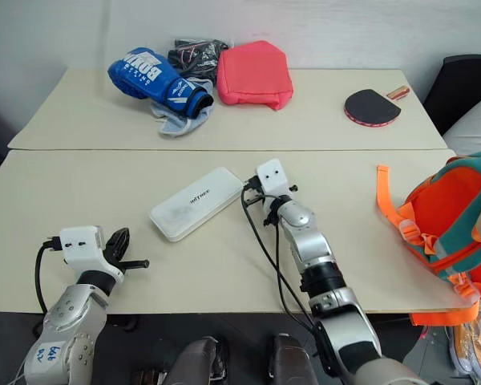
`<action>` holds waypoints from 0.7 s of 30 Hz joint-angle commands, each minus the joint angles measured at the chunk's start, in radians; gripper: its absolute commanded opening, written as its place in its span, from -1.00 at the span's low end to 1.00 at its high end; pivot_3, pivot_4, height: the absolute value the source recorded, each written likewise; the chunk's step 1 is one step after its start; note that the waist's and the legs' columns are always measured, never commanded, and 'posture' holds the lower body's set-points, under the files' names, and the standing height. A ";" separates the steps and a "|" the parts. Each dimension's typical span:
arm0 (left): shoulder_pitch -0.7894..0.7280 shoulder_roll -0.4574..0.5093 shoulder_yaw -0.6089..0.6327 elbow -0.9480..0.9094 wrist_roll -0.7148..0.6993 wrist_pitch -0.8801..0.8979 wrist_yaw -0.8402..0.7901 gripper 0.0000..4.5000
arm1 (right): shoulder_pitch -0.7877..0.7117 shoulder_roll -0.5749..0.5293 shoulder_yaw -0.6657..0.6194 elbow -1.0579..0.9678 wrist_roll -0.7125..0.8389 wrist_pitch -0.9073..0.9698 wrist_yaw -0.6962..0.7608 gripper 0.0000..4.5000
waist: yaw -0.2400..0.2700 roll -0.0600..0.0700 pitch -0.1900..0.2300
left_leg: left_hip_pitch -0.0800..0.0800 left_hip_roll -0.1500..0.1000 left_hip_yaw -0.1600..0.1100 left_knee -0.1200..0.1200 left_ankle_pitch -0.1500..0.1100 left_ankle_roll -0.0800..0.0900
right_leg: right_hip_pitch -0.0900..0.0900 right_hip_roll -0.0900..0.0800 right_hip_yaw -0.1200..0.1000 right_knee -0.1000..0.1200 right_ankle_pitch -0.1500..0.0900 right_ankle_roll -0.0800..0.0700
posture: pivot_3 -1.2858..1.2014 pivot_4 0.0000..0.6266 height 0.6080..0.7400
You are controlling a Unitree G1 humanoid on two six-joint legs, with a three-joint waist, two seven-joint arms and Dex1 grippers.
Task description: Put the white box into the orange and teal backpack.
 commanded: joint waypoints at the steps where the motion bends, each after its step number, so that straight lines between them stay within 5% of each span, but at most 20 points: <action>1: -0.020 -0.006 -0.006 -0.036 0.006 0.017 0.012 -1.00 | -0.082 0.008 -0.005 0.143 -0.002 -0.102 0.036 -0.98 | 0.000 0.000 0.000 | 0.000 0.000 0.000 0.000 0.000 0.000 | 0.000 0.000 0.000 0.000 0.000 0.000 | 0.03 -0.52 1.00; 11: -0.082 0.062 -0.068 0.024 0.056 0.054 -0.017 -1.00 | -0.237 0.006 -0.014 0.444 0.003 -0.231 0.189 -0.98 | -0.003 0.000 0.000 | 0.000 0.000 0.000 0.000 0.001 -0.001 | 0.000 0.000 0.000 0.001 0.000 0.000 | 0.03 -0.52 1.00; 21: -0.103 0.106 -0.058 0.057 0.025 0.070 -0.103 -1.00 | -0.092 -0.105 0.075 0.189 0.025 -0.204 0.635 -0.98 | 0.002 0.000 0.000 | 0.000 0.000 -0.001 0.000 0.001 -0.001 | 0.001 -0.001 0.000 0.004 0.000 0.000 | 0.03 -0.52 1.00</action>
